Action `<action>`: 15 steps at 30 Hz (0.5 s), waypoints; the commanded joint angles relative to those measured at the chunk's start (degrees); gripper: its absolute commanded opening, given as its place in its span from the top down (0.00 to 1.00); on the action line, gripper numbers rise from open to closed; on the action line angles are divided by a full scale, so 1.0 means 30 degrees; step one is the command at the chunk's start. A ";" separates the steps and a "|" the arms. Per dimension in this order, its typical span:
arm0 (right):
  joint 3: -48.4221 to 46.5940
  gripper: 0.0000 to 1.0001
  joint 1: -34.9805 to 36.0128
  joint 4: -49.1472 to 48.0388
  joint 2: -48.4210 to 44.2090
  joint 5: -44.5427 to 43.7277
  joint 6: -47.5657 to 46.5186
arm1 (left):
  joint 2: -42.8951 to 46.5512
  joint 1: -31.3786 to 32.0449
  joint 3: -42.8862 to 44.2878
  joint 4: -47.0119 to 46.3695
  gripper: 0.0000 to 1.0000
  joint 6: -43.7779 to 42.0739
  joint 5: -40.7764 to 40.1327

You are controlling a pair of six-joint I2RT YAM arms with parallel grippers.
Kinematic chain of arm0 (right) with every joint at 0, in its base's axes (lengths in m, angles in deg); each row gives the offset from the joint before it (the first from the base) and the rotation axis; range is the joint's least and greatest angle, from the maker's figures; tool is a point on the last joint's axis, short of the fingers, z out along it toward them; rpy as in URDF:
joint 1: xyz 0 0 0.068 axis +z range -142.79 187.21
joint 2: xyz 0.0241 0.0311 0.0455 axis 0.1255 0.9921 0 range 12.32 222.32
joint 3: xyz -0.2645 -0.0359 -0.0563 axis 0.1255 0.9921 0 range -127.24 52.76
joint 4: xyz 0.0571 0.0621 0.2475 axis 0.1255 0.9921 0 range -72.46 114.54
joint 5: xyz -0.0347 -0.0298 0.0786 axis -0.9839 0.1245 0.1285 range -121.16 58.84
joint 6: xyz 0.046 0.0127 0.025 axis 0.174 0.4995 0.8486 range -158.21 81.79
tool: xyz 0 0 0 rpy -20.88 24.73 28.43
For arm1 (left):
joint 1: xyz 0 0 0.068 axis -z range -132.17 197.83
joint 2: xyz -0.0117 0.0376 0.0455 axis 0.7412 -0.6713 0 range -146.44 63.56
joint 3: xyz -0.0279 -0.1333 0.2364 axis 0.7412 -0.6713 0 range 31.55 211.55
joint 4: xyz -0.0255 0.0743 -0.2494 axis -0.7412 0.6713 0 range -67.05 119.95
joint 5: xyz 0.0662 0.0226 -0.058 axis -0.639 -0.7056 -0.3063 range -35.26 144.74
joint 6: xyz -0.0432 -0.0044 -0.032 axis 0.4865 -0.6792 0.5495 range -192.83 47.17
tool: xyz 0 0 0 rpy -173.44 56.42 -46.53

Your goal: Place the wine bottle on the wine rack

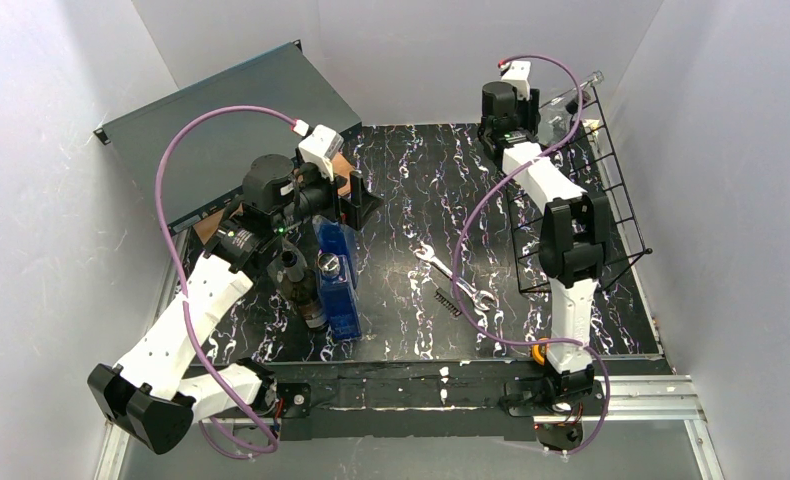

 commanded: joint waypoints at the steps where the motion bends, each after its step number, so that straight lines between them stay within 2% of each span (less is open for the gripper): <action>1: 0.0158 0.48 -0.0117 -0.3927 0.0514 -0.1691 -0.1578 | 0.0612 0.0158 0.0537 -0.0197 0.01 -0.0147 0.0132; 5: 0.1343 0.48 -0.0114 -0.4536 -0.0053 -0.1665 -0.1460 | 0.0511 0.0201 0.0641 -0.0144 0.01 -0.0110 0.0194; 7: 0.1407 0.43 -0.0146 -0.4138 -0.0266 -0.1294 -0.1202 | 0.0412 0.0264 0.0646 -0.0129 0.01 -0.0093 0.0281; 15: -0.0935 0.32 0.0299 0.0705 -0.0130 0.0248 0.0128 | 0.0405 0.0378 0.0643 -0.0129 0.01 0.0013 0.0367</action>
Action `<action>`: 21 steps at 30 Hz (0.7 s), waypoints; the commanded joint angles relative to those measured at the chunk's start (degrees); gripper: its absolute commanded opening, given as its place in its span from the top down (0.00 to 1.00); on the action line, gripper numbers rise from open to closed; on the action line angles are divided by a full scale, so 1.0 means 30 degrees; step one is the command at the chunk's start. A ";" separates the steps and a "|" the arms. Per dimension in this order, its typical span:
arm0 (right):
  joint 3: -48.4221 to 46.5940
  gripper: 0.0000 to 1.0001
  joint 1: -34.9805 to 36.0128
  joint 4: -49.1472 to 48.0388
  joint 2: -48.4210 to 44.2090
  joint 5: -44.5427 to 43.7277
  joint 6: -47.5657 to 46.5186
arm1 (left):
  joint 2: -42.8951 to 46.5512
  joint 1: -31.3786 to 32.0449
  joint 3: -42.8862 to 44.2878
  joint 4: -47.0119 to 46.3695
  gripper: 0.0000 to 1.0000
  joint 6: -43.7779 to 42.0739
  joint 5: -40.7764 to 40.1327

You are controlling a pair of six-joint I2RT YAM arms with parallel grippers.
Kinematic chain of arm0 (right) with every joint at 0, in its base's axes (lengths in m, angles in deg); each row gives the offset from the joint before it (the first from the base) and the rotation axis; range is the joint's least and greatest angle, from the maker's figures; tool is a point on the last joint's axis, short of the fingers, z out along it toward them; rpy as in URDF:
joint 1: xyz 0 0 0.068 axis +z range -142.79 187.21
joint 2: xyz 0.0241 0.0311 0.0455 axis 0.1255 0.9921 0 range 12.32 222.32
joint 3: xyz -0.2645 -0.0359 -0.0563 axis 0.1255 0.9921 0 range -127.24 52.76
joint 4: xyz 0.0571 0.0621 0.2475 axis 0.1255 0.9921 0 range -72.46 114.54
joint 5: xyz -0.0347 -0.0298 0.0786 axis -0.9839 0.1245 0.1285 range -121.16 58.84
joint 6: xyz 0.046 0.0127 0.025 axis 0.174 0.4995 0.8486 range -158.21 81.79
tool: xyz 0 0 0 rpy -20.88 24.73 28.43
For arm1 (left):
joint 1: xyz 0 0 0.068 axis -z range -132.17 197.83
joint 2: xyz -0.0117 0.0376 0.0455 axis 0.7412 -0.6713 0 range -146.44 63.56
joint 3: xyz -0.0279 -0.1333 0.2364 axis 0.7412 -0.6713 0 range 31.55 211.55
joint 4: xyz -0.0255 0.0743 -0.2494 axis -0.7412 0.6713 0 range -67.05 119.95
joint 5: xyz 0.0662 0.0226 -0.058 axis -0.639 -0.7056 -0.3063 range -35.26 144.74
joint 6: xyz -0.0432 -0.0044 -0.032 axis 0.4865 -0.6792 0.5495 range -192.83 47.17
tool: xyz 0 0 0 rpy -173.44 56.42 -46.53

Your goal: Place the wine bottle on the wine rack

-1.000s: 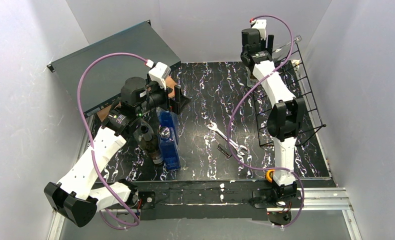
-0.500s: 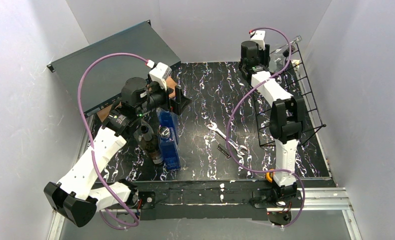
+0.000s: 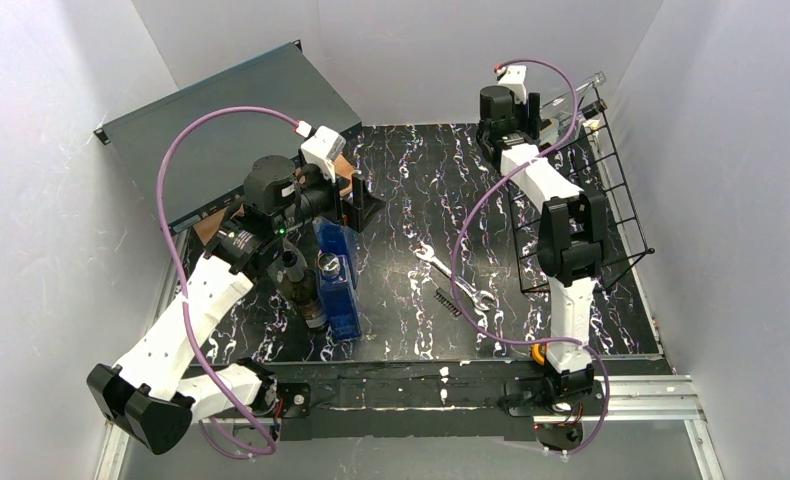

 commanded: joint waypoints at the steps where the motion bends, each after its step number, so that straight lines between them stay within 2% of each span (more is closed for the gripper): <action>1: -0.1577 0.30 0.0539 0.1966 -0.0694 0.0450 0.0881 | 0.0384 0.0139 0.0631 -0.0144 0.01 -0.0031 0.0196; 6: -0.1773 0.23 0.1714 0.4443 -0.1664 0.1094 0.1779 | 0.0393 0.0142 0.0594 -0.0129 0.01 -0.0099 0.0089; 10: -0.0812 0.21 0.2512 0.6254 -0.3112 0.3059 0.3398 | 0.0403 0.0141 0.0606 -0.0152 0.01 -0.0085 0.0089; 15: 0.2387 0.18 0.3404 0.6854 -0.6093 0.8115 0.4539 | 0.0486 0.0140 0.0571 -0.0173 0.01 -0.0068 0.0089; 21: 0.6244 0.14 0.4949 0.7913 -0.9864 1.0678 0.5162 | 0.0714 0.0138 0.0556 -0.0147 0.01 -0.0225 -0.0161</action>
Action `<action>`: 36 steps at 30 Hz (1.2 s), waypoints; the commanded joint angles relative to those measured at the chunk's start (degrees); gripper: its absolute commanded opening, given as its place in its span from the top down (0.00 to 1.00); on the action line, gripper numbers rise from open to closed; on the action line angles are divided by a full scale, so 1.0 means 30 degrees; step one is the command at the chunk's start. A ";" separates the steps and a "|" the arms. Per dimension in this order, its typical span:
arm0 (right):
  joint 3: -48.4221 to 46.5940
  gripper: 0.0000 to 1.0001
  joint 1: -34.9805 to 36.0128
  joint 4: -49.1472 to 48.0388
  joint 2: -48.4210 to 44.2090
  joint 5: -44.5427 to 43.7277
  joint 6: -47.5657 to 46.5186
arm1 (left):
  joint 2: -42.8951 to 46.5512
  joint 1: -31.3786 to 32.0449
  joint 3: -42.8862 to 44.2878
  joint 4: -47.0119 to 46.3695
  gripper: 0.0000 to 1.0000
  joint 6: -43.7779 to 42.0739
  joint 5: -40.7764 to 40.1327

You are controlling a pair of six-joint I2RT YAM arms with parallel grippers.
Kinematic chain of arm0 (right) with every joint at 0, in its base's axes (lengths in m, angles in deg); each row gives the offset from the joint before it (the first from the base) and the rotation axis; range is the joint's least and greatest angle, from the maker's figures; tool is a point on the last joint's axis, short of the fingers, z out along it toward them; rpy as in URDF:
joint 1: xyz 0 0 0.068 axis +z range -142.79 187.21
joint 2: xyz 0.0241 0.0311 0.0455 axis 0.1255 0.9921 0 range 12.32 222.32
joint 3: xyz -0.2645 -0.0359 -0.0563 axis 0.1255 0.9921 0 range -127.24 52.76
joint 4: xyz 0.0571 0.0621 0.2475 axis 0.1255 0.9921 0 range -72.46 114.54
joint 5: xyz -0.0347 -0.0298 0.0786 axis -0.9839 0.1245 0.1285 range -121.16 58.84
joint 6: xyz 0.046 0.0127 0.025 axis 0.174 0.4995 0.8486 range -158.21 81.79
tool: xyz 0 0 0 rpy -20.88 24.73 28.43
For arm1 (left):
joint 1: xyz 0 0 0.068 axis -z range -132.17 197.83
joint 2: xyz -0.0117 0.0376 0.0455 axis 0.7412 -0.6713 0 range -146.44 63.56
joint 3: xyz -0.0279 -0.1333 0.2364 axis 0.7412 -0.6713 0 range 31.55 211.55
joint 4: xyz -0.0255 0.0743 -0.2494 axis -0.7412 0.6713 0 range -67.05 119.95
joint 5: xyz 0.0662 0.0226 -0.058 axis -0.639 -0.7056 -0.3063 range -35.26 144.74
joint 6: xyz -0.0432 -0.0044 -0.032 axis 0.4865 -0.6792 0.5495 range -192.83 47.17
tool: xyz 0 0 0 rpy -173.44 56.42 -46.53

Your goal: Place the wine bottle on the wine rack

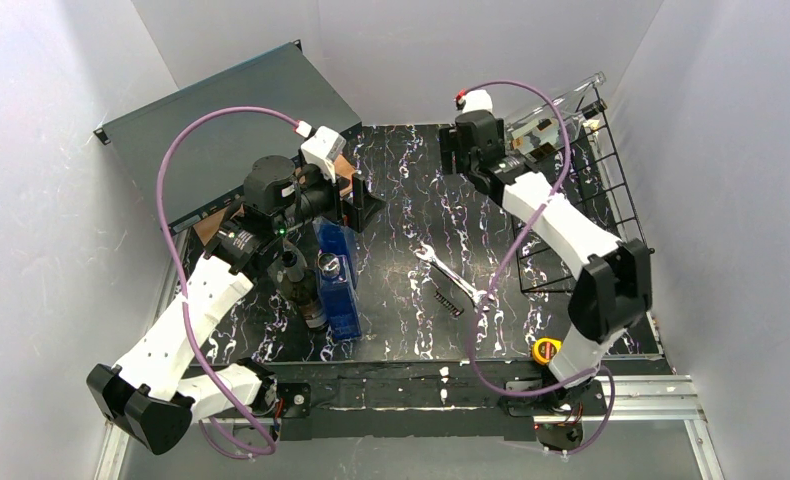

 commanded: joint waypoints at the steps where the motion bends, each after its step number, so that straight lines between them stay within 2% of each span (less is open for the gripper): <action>1: 0.2613 0.14 0.0999 0.1137 -0.3092 0.3271 0.1405 | 0.0778 0.0041 0.0576 -0.0131 0.01 -0.0258 -0.0239; 4: 0.4834 0.14 0.1659 0.1267 -0.5064 0.4909 0.2724 | 0.1017 0.0036 0.0624 -0.0014 0.01 -0.0391 -0.0418; 9: 0.7238 0.14 0.3940 0.0407 -0.8006 0.5870 0.4395 | 0.1390 0.0035 0.0554 0.0076 0.01 -0.0789 -0.1106; 12: 0.7189 0.14 0.6123 0.0333 -0.9444 0.5162 0.4490 | 0.1620 0.0035 0.0330 -0.0038 0.01 -0.1123 -0.1750; 17: 0.6911 0.12 0.8212 -0.0322 -1.0677 0.5100 0.5013 | 0.1957 0.0035 0.0138 -0.0140 0.01 -0.1628 -0.2571; 24: 0.6347 0.10 1.1709 -0.1152 -1.1358 0.4547 0.5017 | 0.2783 0.0042 -0.0358 -0.0399 0.01 -0.2607 -0.4681; 32: 0.5454 0.08 1.5121 -0.1855 -1.0784 0.2523 0.6267 | 0.4110 0.0035 -0.1696 -0.1927 0.01 -0.2611 -0.7784; 36: 0.4566 0.08 1.6343 -0.1752 -0.9891 0.0489 0.6744 | 0.4371 0.0035 -0.2070 -0.2345 0.01 -0.3203 -0.8692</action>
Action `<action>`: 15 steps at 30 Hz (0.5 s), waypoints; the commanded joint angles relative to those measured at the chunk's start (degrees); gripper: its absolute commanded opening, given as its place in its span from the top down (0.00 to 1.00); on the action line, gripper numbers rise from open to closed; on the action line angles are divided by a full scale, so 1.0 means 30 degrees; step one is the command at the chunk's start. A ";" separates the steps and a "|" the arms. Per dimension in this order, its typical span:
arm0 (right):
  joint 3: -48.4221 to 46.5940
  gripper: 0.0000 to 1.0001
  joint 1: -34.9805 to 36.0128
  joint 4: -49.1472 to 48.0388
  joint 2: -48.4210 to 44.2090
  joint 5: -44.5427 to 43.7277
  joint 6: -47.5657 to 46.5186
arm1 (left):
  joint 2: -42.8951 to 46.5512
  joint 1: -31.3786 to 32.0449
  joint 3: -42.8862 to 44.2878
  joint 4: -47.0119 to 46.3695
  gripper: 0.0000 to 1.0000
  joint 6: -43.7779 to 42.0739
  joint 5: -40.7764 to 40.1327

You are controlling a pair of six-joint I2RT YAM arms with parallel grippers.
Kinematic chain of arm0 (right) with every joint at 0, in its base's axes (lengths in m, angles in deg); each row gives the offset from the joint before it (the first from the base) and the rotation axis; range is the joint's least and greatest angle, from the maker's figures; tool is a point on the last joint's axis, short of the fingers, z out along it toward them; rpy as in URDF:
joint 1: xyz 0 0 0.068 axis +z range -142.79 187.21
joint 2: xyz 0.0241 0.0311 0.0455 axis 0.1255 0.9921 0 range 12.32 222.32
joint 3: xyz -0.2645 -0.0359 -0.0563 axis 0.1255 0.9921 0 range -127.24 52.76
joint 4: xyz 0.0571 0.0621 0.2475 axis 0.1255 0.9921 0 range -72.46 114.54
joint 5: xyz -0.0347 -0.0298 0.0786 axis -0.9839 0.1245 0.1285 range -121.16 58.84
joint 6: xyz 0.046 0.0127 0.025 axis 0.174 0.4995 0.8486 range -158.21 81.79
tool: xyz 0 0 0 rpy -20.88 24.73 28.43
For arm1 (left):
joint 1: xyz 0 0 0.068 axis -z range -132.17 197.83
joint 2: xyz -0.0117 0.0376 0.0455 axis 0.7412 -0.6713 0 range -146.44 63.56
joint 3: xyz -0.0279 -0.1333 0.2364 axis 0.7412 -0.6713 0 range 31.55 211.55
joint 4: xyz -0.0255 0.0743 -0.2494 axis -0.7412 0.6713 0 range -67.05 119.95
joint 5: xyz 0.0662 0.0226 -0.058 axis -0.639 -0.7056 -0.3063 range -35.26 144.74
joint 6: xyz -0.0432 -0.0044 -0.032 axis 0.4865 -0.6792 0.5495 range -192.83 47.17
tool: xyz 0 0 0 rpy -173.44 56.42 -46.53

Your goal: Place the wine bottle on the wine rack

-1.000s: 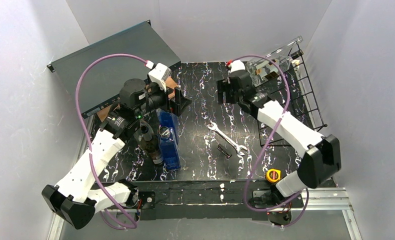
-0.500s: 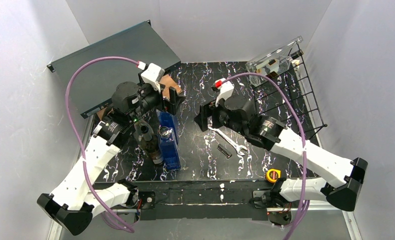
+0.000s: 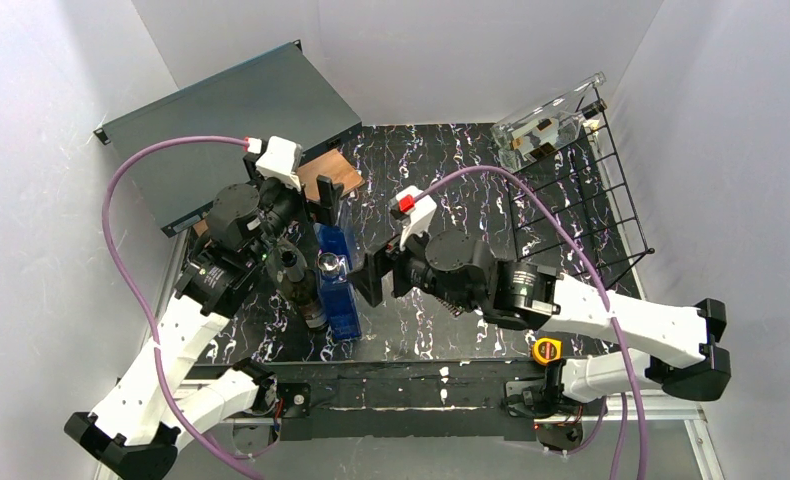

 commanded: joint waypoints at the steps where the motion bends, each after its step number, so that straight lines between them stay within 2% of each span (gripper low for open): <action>1: -0.1886 0.08 0.1136 -0.1163 0.1018 -0.2719 0.0975 | 0.0524 0.0035 -0.0355 -0.1258 0.01 -0.0769 -0.1947; 5: -0.3497 0.09 0.2017 -0.0475 0.2668 -0.4313 0.1283 | 0.0599 0.0028 -0.0533 -0.1460 0.01 -0.0860 -0.2541; 9: -0.5222 0.12 0.3268 0.0772 0.4225 -0.7193 0.1201 | 0.0622 0.0035 -0.0564 -0.1505 0.01 -0.0939 -0.3260; 13: -0.7682 0.14 0.4371 0.3100 0.6021 -0.9974 0.1423 | 0.0717 0.0028 -0.0682 -0.1597 0.01 -0.0956 -0.3392; 15: -0.8926 0.19 0.4765 0.4357 0.6923 -1.1374 0.1632 | 0.0696 0.0036 -0.0611 -0.1532 0.01 -0.0947 -0.3318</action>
